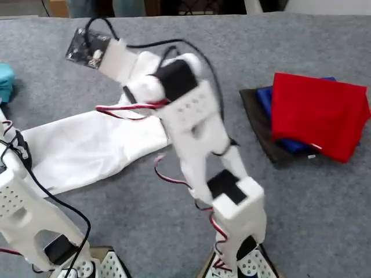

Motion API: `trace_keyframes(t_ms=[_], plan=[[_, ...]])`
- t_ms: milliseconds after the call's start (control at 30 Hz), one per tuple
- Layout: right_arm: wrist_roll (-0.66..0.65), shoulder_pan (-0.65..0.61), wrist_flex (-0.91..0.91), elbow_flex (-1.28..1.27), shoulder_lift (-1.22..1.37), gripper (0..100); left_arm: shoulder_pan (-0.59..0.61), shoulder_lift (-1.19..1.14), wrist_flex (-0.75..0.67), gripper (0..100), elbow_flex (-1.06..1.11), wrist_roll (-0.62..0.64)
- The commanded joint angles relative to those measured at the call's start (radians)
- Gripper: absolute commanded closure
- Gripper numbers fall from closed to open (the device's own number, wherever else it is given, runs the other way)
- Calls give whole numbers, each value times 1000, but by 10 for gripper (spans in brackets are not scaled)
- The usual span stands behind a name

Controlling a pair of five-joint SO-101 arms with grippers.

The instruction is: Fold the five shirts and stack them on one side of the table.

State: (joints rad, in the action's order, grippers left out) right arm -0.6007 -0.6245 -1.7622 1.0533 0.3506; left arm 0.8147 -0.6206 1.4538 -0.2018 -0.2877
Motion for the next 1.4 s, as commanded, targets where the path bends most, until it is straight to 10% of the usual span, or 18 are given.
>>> trace_keyframes(t_ms=[0, 333, 867, 1367], plan=[[48, 66, -2, 15, -124, 984, 22, 18, 18, 972, -13, 18], [160, 241, 38, 114, -312, 983, -145, 186, 305, 972, -246, 49], [161, 875, 176, 4, -260, 983, -664, 261, 287, 971, -200, 328], [18, 911, 178, -13, -188, 983, -1007, 250, 38, 971, -289, 568]])
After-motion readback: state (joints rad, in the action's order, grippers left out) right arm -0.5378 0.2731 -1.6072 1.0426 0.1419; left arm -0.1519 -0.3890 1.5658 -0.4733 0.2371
